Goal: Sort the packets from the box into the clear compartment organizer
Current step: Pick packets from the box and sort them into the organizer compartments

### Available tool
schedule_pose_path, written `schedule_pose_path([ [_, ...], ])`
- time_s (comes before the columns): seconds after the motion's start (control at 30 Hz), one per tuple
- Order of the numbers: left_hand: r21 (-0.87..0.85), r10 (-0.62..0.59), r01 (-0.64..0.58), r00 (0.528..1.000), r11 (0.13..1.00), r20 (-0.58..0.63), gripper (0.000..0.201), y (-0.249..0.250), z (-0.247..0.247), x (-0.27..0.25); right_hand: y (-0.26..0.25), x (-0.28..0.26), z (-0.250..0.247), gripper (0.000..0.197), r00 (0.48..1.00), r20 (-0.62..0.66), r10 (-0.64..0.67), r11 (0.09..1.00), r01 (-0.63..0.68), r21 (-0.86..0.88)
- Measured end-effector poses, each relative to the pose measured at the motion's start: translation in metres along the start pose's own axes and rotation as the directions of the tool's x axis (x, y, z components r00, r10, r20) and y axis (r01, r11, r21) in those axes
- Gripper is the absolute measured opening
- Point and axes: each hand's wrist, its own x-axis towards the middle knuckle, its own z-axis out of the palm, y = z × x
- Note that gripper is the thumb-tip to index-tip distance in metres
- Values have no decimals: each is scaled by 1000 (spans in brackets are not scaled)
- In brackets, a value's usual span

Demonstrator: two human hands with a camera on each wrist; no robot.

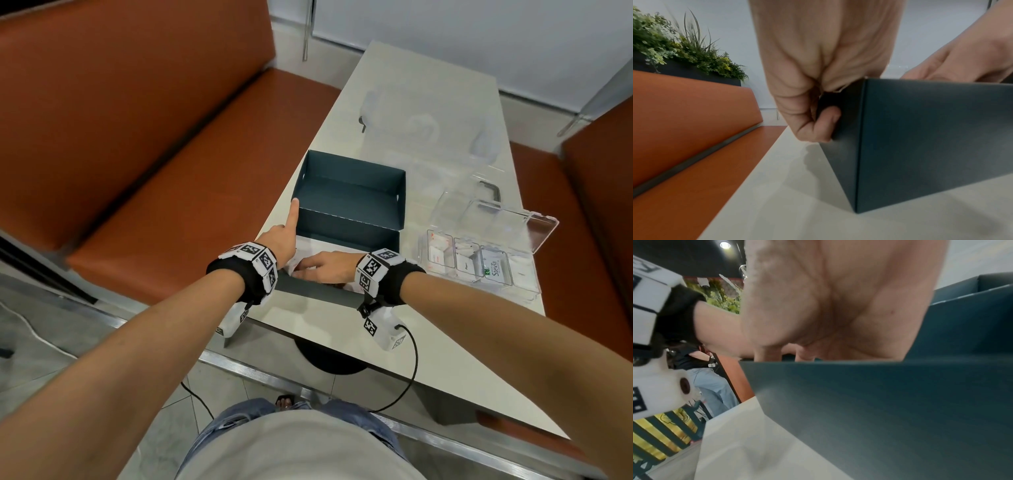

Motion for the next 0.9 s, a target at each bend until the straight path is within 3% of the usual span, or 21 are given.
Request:
schedule_pose_path([
  [0.23, -15, -5, 5, 1000, 1000, 0, 86, 2, -2, -1, -16, 0, 0, 36, 996, -85, -8, 1000, 9, 17],
  [0.43, -20, 6, -6, 1000, 1000, -2, 86, 1, -1, -1, -29, 4, -5, 36, 999, -18, 46, 999, -46, 6],
  [0.73, -54, 40, -41, 999, 998, -26, 84, -3, 1, 0, -35, 8, -3, 26, 995, -60, 79, 994, -74, 77],
  [0.8, -56, 46, -47, 999, 997, -20, 85, -4, 1, 0, -36, 9, -3, 17, 993, -97, 68, 997, -63, 54],
  [0.9, -49, 43, -43, 999, 998, -8, 88, -4, 0, 1, -34, 7, -6, 23, 987, -154, 55, 998, -49, 46],
])
